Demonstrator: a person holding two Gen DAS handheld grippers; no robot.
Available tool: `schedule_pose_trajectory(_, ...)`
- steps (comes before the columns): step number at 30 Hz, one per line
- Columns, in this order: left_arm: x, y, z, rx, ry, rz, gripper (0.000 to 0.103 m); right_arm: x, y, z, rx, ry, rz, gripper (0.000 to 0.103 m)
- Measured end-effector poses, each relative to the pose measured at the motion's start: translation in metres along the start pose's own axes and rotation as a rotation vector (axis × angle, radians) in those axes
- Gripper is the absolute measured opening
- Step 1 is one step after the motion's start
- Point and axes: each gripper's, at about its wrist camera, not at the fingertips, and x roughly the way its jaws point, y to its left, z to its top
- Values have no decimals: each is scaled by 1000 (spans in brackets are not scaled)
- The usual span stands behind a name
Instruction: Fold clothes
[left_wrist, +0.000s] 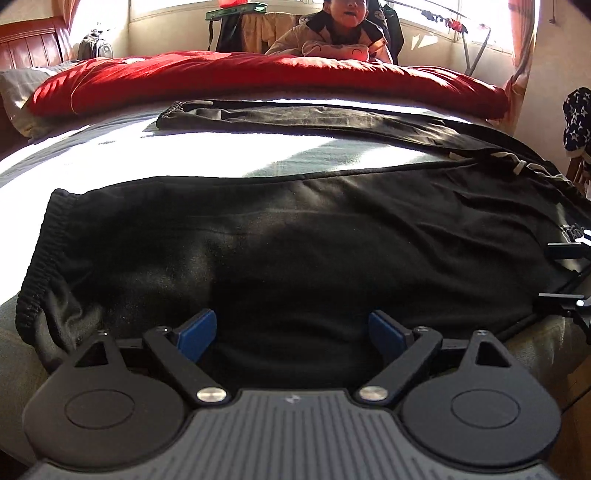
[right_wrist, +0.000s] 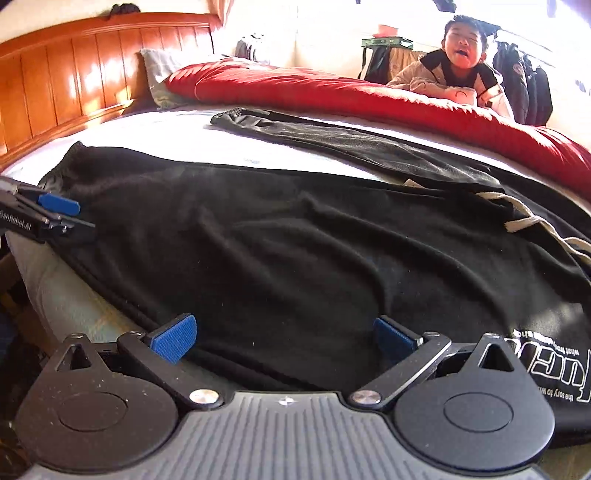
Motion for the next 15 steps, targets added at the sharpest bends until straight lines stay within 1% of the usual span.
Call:
schedule_pose_trajectory(2, 5, 2, 0, -4, 7, 5, 91, -11, -3, -6, -15, 1, 28, 103)
schedule_pose_trajectory(4, 10, 4, 1, -9, 14, 10, 91, -20, -11, -3, 14, -8, 55, 103)
schedule_pose_trajectory(6, 12, 14, 15, -29, -7, 20, 91, -25, -19, 5, 55, -25, 69, 103)
schedule_pose_trajectory(7, 14, 20, 23, -46, -15, 27, 91, -25, -23, 10, 74, -30, 73, 103)
schedule_pose_trajectory(9, 26, 38, 40, -125, -19, 40, 91, -26, -30, 21, 106, -38, 78, 103)
schedule_pose_trajectory(11, 42, 55, 52, -182, -18, 63, 91, -25, -35, 32, 118, -33, 77, 103)
schedule_pose_trajectory(15, 77, 83, 65, -254, 51, 118, 91, -25, -48, 59, 130, -4, 40, 103)
